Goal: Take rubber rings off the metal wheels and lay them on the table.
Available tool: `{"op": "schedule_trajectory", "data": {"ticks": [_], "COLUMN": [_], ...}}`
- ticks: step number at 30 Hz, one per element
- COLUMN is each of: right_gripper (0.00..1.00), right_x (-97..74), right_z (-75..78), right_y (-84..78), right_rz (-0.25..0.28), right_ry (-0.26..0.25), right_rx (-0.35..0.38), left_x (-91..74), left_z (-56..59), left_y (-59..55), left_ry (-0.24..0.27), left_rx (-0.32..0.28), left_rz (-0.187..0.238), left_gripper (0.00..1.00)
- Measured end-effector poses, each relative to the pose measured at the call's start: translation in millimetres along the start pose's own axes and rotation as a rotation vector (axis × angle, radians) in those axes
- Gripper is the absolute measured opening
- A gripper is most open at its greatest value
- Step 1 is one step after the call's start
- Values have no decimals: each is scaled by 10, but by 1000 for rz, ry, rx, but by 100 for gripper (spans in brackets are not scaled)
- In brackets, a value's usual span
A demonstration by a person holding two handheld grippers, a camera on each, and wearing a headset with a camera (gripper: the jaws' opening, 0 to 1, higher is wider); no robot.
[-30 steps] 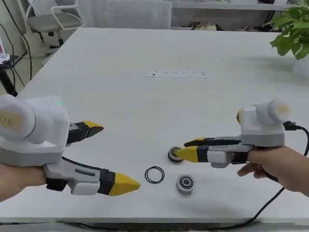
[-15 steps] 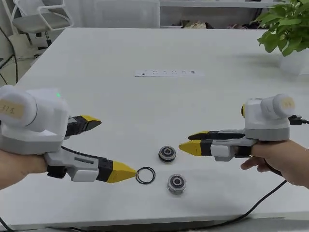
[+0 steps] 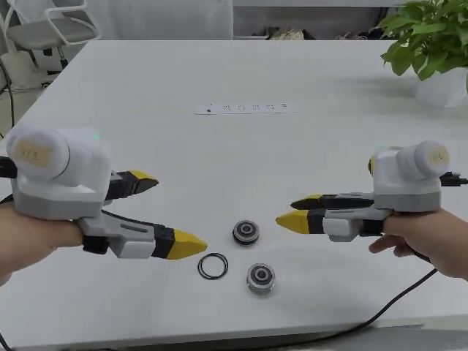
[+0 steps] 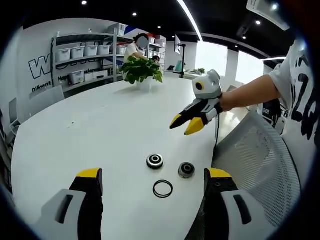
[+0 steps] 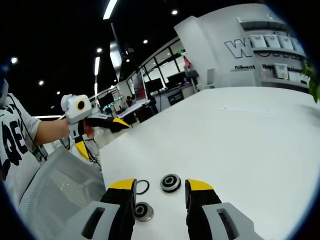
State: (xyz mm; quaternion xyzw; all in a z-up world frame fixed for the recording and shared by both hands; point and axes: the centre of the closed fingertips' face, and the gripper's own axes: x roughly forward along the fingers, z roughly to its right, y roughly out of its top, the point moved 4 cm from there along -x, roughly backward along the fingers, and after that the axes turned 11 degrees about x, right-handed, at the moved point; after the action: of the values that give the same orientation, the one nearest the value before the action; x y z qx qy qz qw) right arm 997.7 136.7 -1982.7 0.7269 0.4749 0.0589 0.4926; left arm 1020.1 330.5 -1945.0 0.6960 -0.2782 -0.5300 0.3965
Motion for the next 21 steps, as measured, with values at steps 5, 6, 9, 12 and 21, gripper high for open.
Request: {"op": "schedule_trajectory", "data": {"ticks": [5,6,9,12,21], "right_gripper": [37,37,37,37,37], "right_x": [-8,-7,-1,10,61], "right_z": [47,53,78,99,163], "right_y": [-28,-33,-46,-57,-162], "right_rz": [-4,-6,-7,-8,-36], "right_ry": [-14,-15,-21,-25,-39], "right_rx": [-10,-12,-19,-22,-45], "left_x": [78,91,136,188,318], "left_z": [-15,-17,-37,-41,-53], "left_y": [-22,-25,-29,-35,-79], "left_ry": [-7,-9,-13,-23,-49], "left_rx": [0,1,3,1,-24], "left_rz": [-11,-13,-19,-24,-31], "left_gripper": [78,77,76,74,69]}}
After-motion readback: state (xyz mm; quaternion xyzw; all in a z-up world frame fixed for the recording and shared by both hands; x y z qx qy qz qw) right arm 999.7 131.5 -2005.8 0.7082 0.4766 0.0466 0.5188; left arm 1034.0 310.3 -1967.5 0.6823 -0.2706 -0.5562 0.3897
